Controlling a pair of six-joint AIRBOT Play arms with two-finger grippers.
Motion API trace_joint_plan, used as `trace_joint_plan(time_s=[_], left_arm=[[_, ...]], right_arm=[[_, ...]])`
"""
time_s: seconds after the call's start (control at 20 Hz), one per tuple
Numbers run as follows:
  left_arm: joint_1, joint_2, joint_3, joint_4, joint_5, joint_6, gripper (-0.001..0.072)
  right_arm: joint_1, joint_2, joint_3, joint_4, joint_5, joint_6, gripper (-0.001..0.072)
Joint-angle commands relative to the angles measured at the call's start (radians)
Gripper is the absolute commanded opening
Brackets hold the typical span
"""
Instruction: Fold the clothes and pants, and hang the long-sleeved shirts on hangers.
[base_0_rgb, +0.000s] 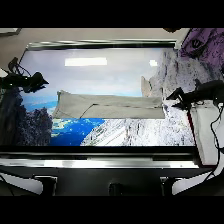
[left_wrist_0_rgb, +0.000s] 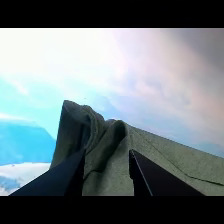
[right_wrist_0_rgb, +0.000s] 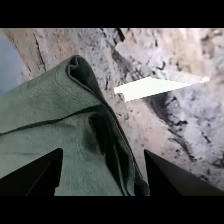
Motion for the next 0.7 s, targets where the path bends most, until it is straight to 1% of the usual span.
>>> trace_joint_plan(time_s=[0.0, 0.2, 0.25, 0.3, 0.35, 0.4, 0.45, 0.5, 0.55, 0.65], left_arm=[[-0.010, 0.065, 0.009, 0.127, -0.004, -0.008, 0.0329], [-0.023, 0.096, 0.009, 0.134, -0.021, -0.008, 0.0329], [-0.027, 0.097, 0.009, 0.134, -0.024, -0.007, 0.0329], [-0.034, 0.097, 0.009, 0.133, -0.024, -0.008, 0.0329], [-0.043, 0.096, 0.009, 0.133, -0.020, -0.007, 0.0328], [-0.057, 0.095, 0.009, 0.133, -0.017, -0.007, 0.0310], [-0.075, 0.093, 0.009, 0.133, -0.013, -0.007, 0.0309], [-0.101, 0.087, 0.009, 0.125, -0.005, -0.008, 0.0211], [-0.131, 0.076, 0.008, 0.101, 0.008, -0.007, 0.0031], [-0.217, 0.033, 0.008, 0.019, 0.052, -0.006, 0.0017]], right_arm=[[0.002, -0.080, 0.005, 0.090, -0.045, -0.065, 0.0594], [0.074, -0.140, 0.005, 0.090, -0.015, -0.066, 0.0592], [0.099, -0.150, 0.005, 0.085, -0.015, -0.066, 0.0551], [0.119, -0.152, 0.005, 0.082, -0.004, -0.068, 0.0406], [0.134, -0.147, 0.005, 0.084, 0.013, -0.079, 0.0235], [0.140, -0.134, 0.005, 0.084, 0.031, -0.080, 0.0026], [0.142, -0.113, 0.005, 0.082, 0.039, -0.074, 0.0032], [0.138, -0.084, 0.006, 0.075, 0.039, -0.051, 0.0031], [0.135, -0.046, 0.007, 0.057, 0.032, -0.022, 0.0031], [0.135, 0.035, 0.026, -0.047, -0.008, 0.069, 0.0031]])
